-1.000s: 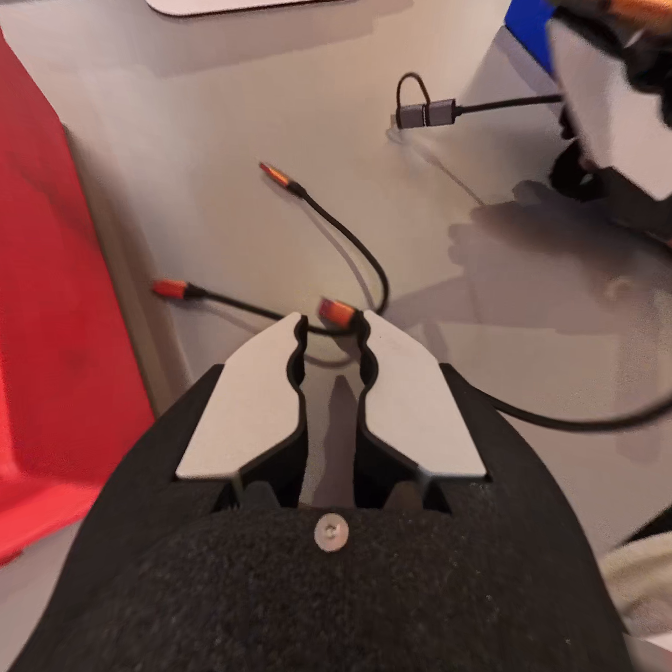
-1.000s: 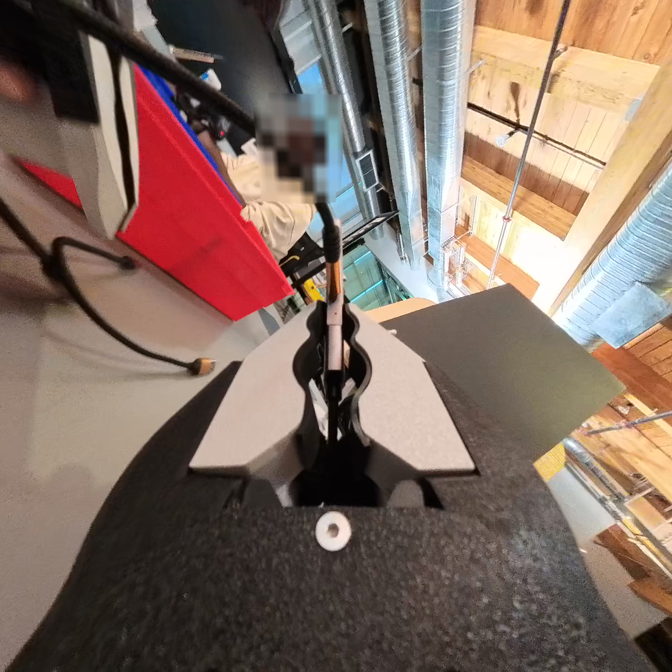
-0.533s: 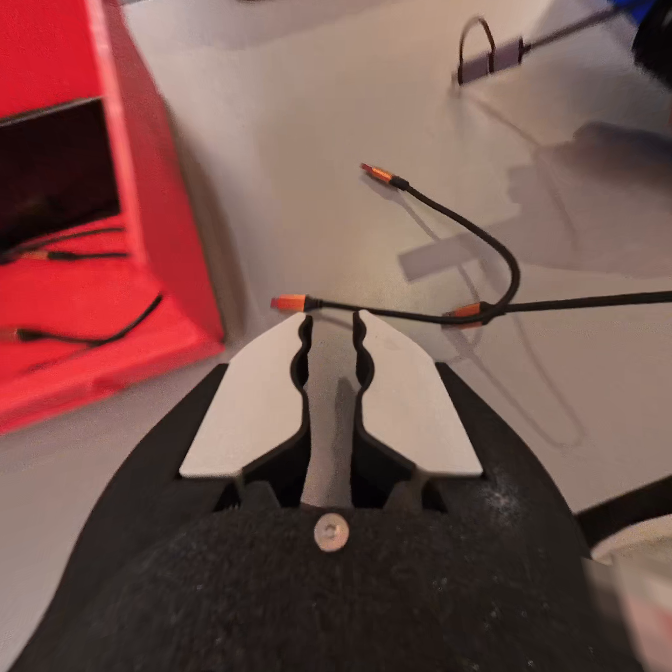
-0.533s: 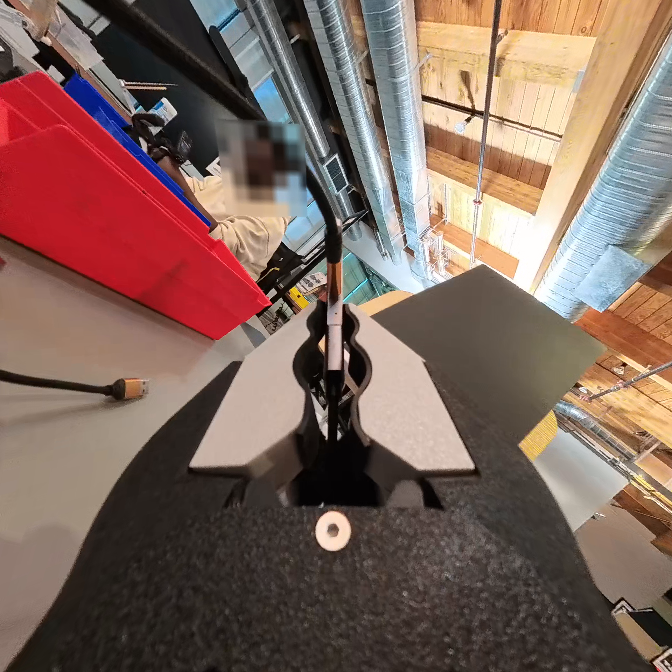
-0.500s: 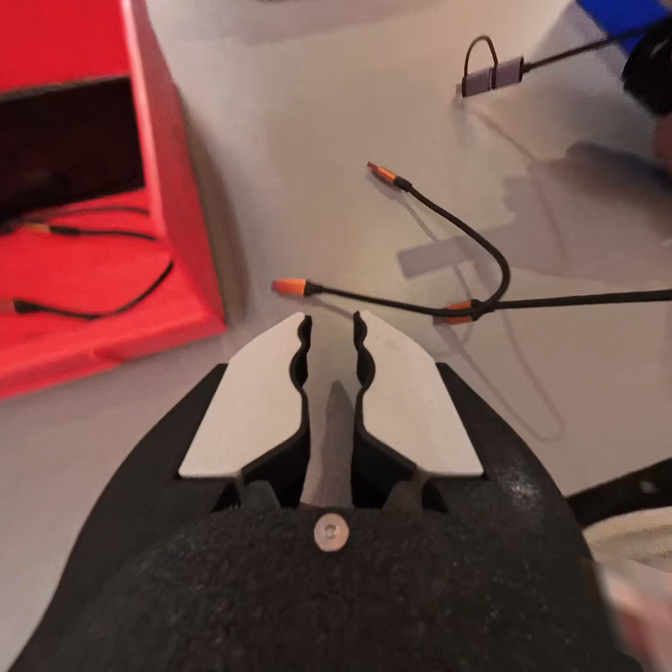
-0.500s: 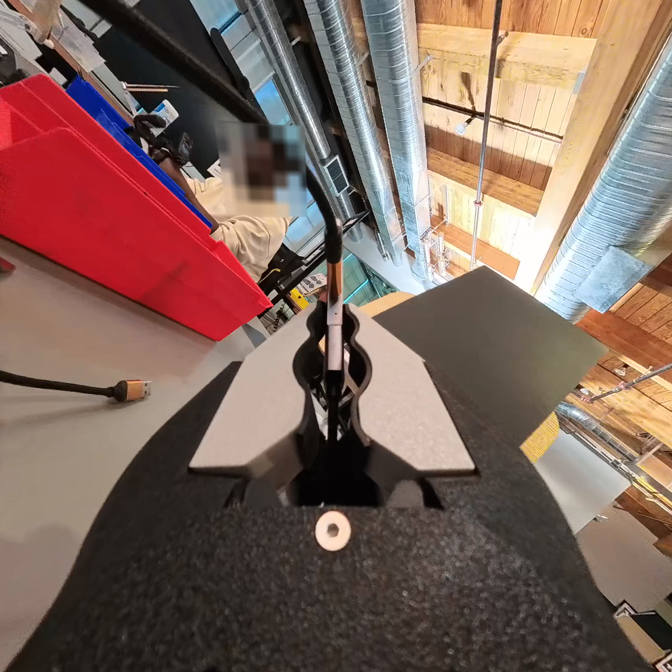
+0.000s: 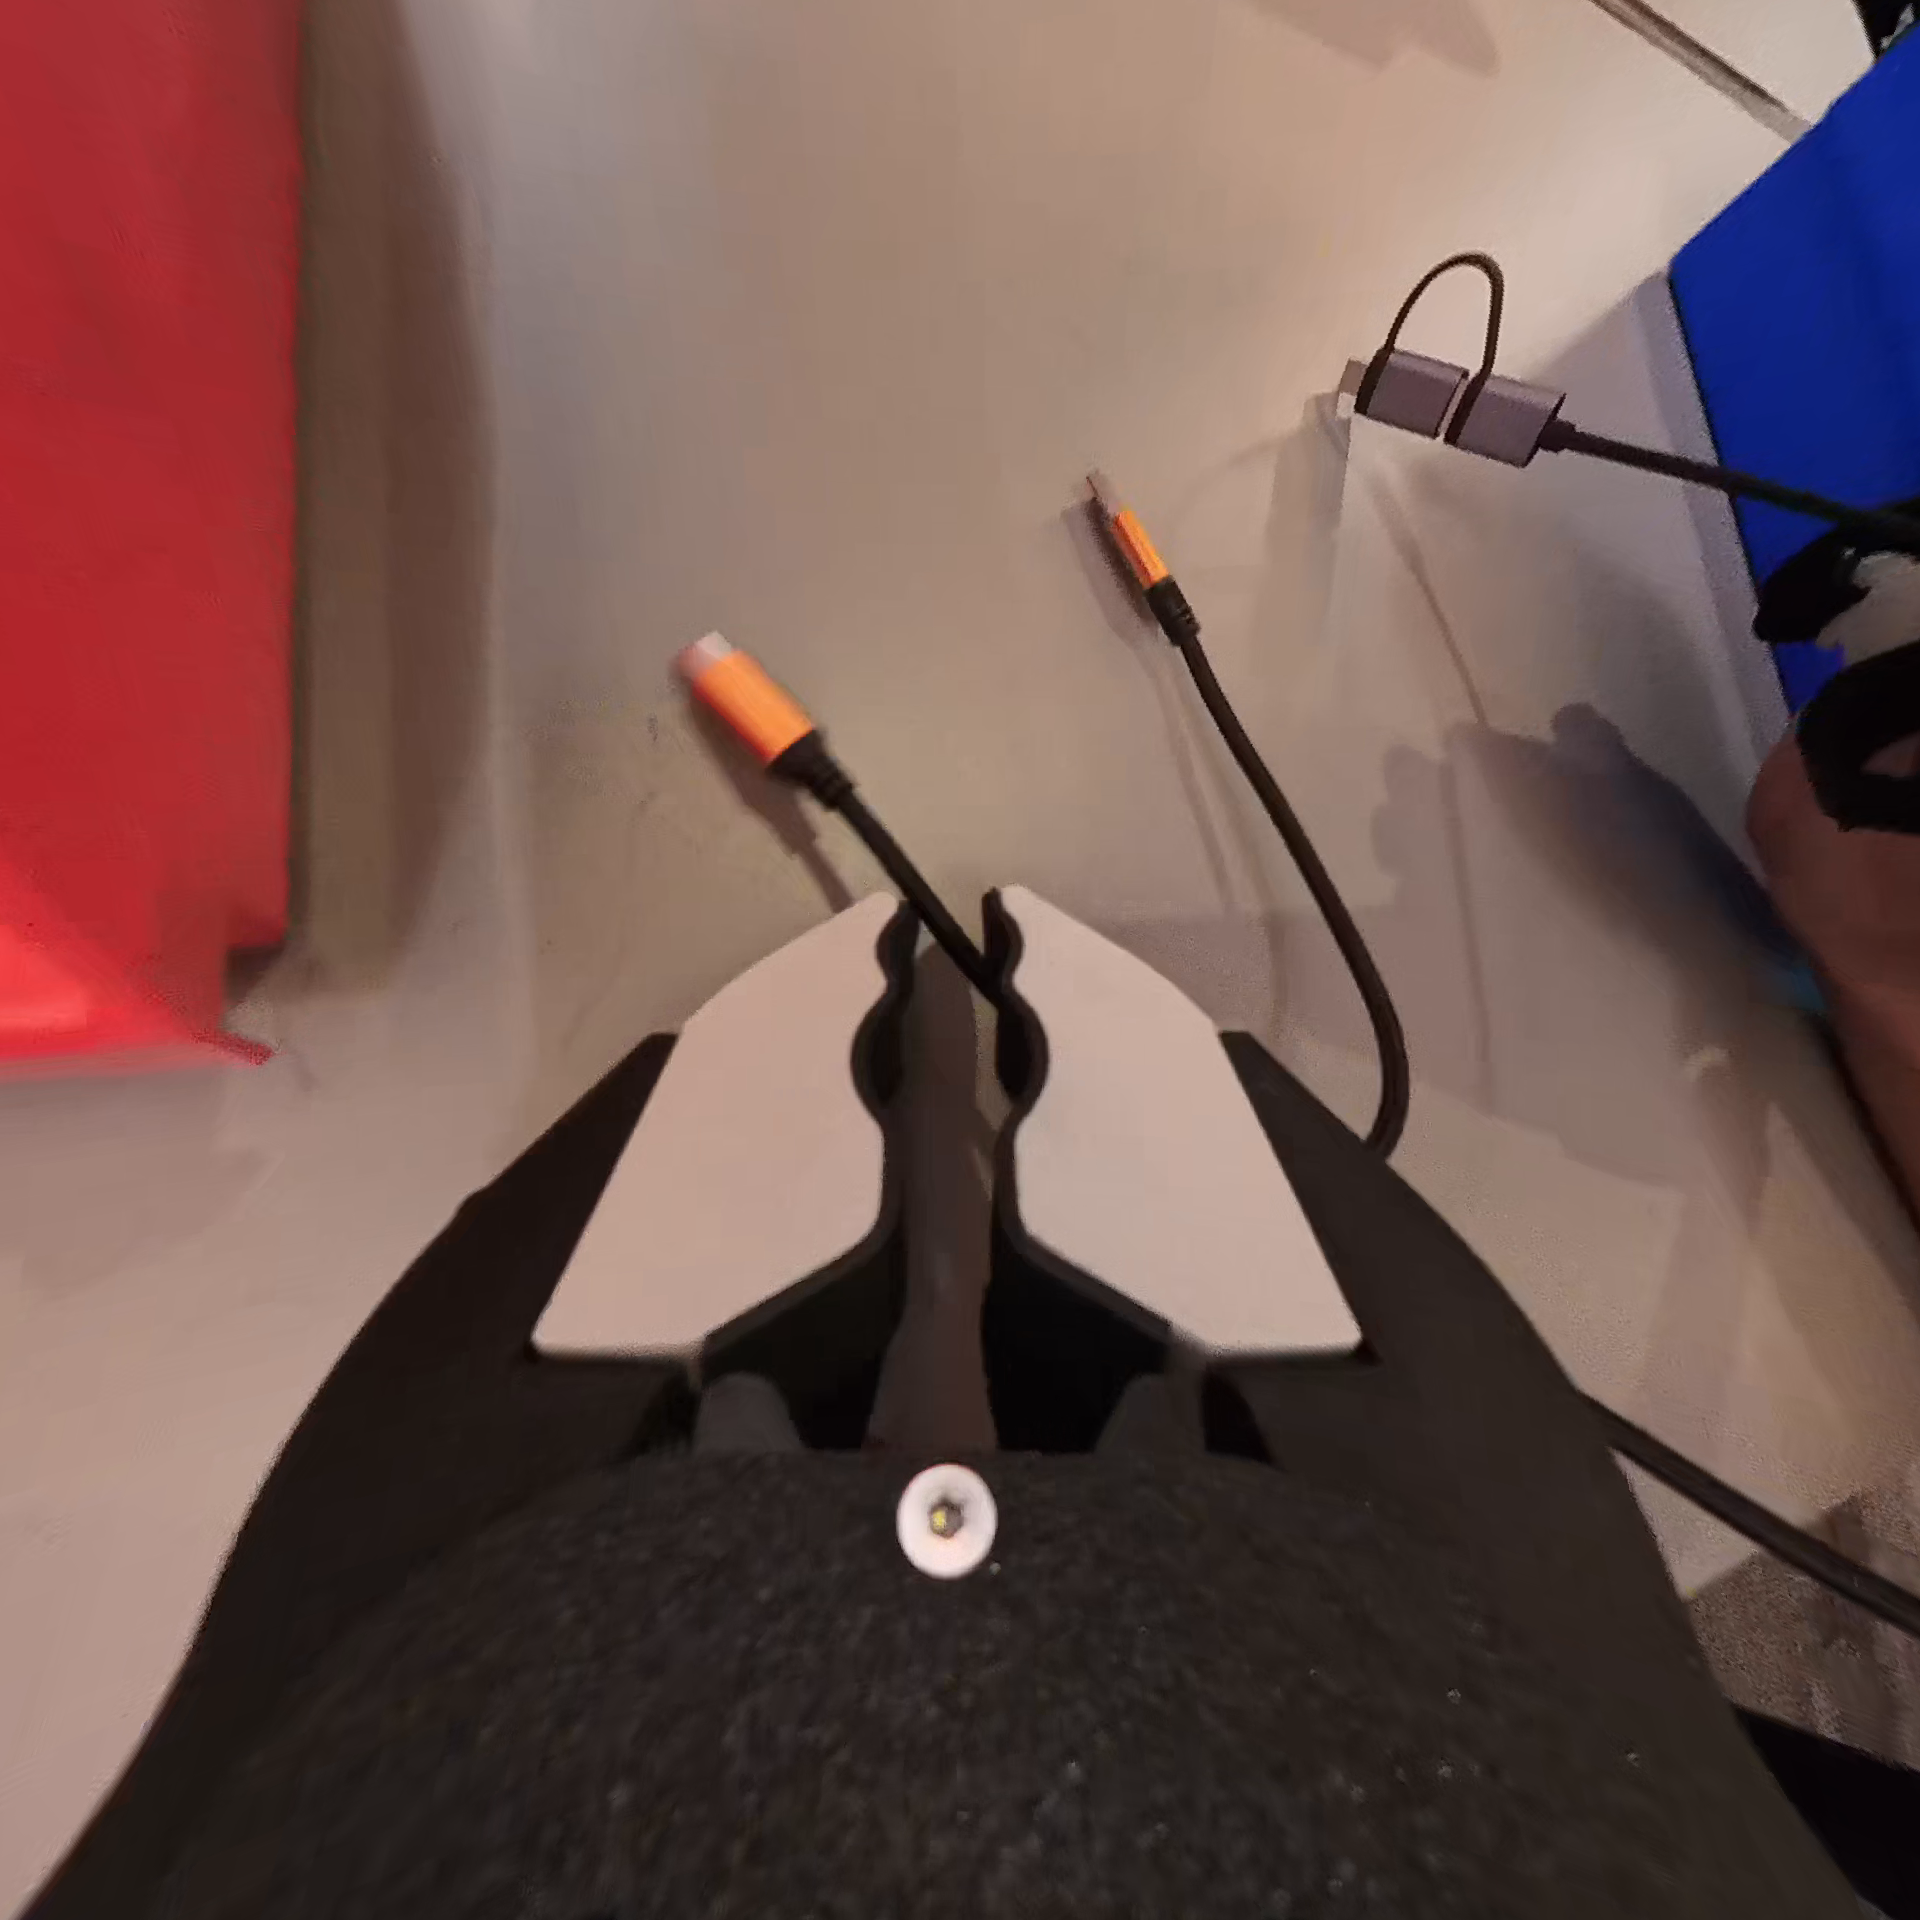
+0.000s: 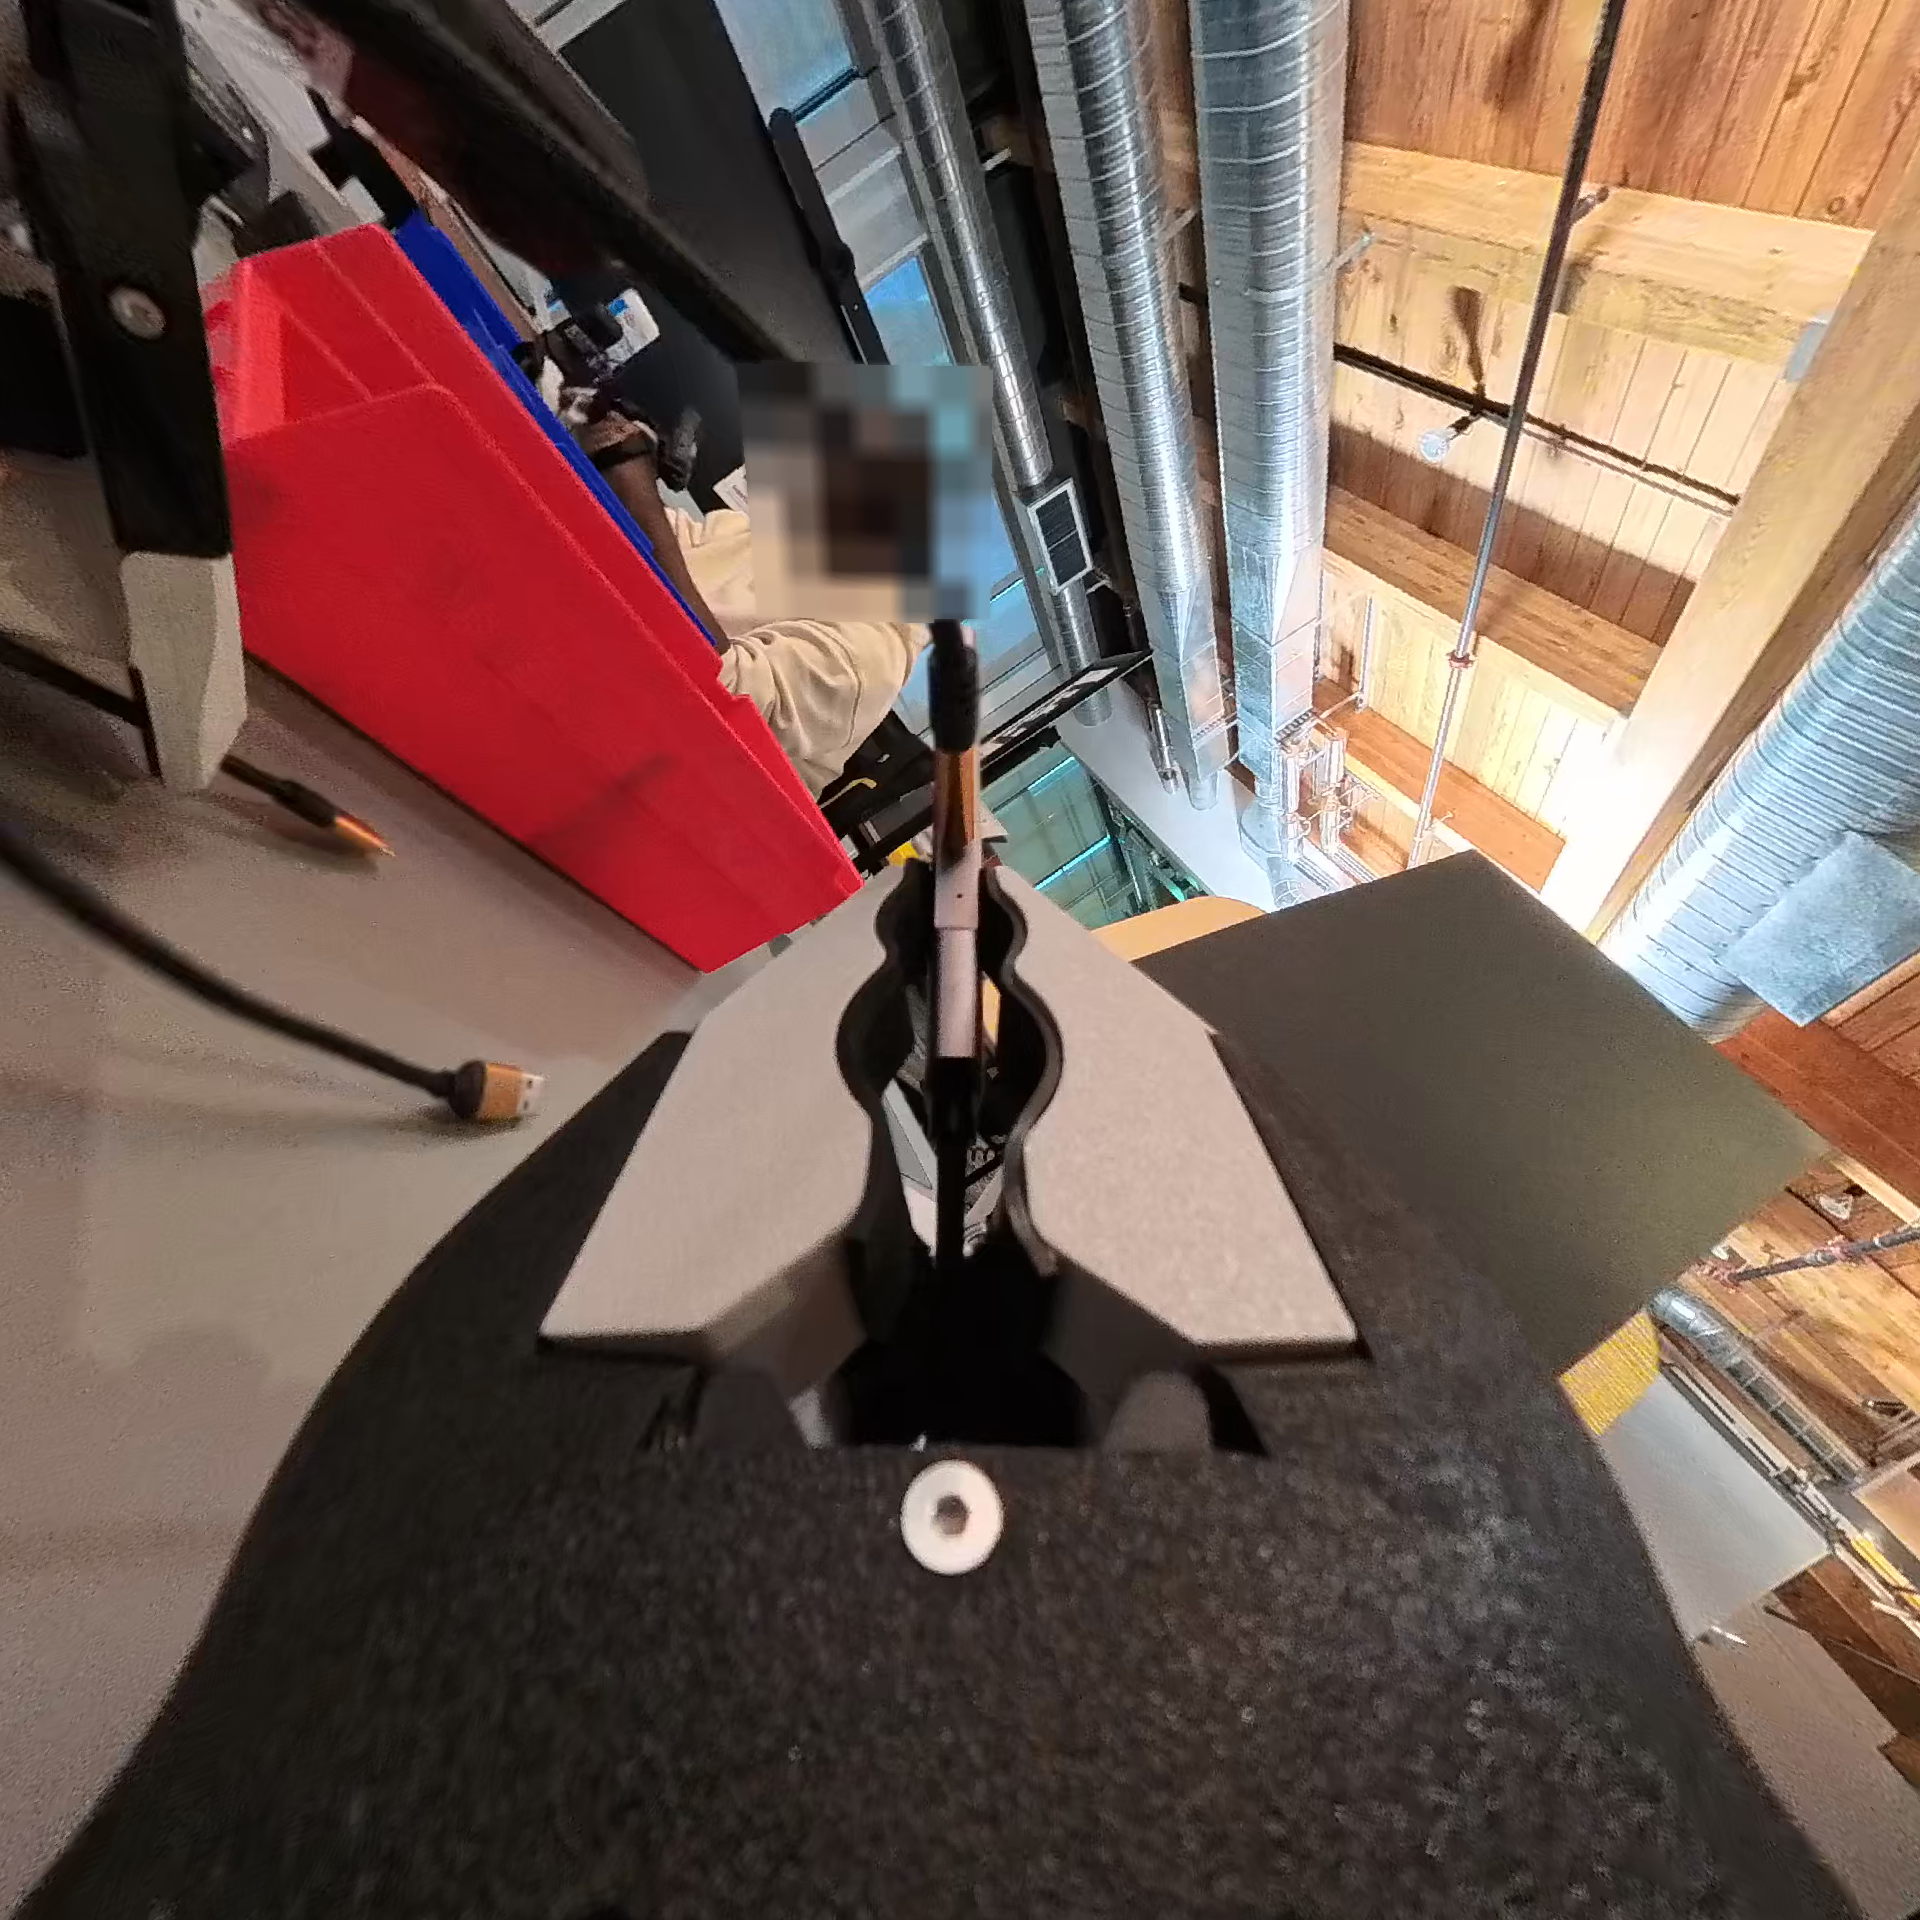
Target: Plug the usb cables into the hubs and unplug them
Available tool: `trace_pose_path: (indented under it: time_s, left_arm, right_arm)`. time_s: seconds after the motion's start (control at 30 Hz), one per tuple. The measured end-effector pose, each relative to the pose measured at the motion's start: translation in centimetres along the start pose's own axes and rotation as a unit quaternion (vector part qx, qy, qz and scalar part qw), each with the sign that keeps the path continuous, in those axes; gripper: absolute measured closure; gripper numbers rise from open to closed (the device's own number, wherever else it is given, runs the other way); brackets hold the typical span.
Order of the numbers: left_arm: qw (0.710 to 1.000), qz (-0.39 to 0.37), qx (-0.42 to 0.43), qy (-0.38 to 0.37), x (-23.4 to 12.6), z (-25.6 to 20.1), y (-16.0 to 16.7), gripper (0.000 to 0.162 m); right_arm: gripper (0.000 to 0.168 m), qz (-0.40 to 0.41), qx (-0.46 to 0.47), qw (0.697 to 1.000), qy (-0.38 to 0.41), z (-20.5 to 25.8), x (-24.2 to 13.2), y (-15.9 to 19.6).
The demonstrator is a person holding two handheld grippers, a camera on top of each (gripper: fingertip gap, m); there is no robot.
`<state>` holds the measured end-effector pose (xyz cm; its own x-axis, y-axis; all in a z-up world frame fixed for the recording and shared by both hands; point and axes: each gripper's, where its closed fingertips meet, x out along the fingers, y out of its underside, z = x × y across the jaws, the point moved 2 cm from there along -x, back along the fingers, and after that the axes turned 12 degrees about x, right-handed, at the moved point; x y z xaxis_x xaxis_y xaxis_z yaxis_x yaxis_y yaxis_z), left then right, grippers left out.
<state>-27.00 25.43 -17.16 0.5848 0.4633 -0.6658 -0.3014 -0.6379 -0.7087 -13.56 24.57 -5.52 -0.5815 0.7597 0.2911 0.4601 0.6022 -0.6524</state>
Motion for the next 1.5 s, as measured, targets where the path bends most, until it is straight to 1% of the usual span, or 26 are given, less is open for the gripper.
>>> trace_pose_path:
  time_s: [0.03, 0.1, 0.23, 0.3, 0.4, 0.47, 0.5, 0.53, 0.6, 0.7, 0.73, 0.83, 0.93, 1.07, 1.5]
  left_arm:
    - [1.000, 0.001, 0.011, 0.004, 0.0, -0.1, 0.0, 0.155]
    - [0.998, -0.005, 0.063, 0.009, -0.5, -0.6, -0.4, 0.158]
    - [0.979, -0.031, 0.197, -0.033, -3.5, -0.5, -2.9, 0.159]
    - [0.969, -0.048, 0.236, -0.052, -5.8, 0.0, -5.1, 0.159]
    - [0.951, -0.089, 0.277, -0.102, -10.6, 1.6, -9.8, 0.159]
    - [0.944, -0.125, 0.285, -0.106, -13.9, 1.6, -12.7, 0.159]
    - [0.941, -0.140, 0.291, -0.102, -15.2, 1.1, -13.9, 0.159]
    - [0.939, -0.137, 0.303, -0.091, -15.9, 0.5, -14.4, 0.159]
    - [0.937, -0.066, 0.338, -0.058, -14.9, -1.1, -13.2, 0.158]
    - [0.916, 0.025, 0.396, -0.066, -10.6, -2.3, -10.5, 0.158]
    - [0.912, 0.042, 0.404, -0.054, -9.1, -3.0, -9.7, 0.158]
    - [0.917, 0.051, 0.395, 0.008, -5.5, -5.7, -8.8, 0.159]
    - [0.909, 0.077, 0.409, 0.001, -3.1, -6.3, -8.5, 0.158]
    - [0.917, 0.089, 0.390, 0.009, -2.1, -6.3, -8.5, 0.158]
    - [0.932, 0.080, 0.353, 0.028, -1.9, -5.9, -8.5, 0.158]
  right_arm:
    - [0.161, 0.005, -0.006, 1.000, -0.001, 0.1, 0.1, 0.2]
    - [0.161, 0.021, -0.022, 1.000, 0.004, 0.0, 0.2, 0.8]
    - [0.161, 0.029, -0.029, 0.999, 0.005, -0.3, 0.3, 1.6]
    - [0.161, 0.036, -0.046, 0.998, 0.009, -0.4, 0.4, 1.9]
    - [0.161, 0.076, -0.079, 0.994, 0.011, -0.4, 0.7, 3.4]
    - [0.161, 0.112, -0.090, 0.990, 0.007, -0.3, 1.0, 4.7]
    - [0.161, 0.121, -0.093, 0.988, 0.010, -0.3, 1.0, 5.2]
    - [0.161, 0.131, -0.096, 0.987, 0.012, -0.5, 1.1, 5.6]
    - [0.161, 0.147, -0.104, 0.983, 0.020, -0.8, 1.2, 6.1]
    - [0.161, 0.151, -0.130, 0.980, 0.023, -0.7, 1.4, 5.9]
    - [0.161, 0.152, -0.143, 0.978, 0.021, -0.5, 1.4, 5.7]
    - [0.162, 0.163, -0.185, 0.969, 0.009, 0.4, 1.6, 5.6]
    - [0.162, 0.162, -0.201, 0.966, 0.000, 1.1, 1.7, 5.3]
    - [0.162, 0.169, -0.197, 0.966, 0.001, 1.0, 1.7, 5.5]
    - [0.162, 0.168, -0.195, 0.966, -0.001, 1.1, 1.7, 5.6]
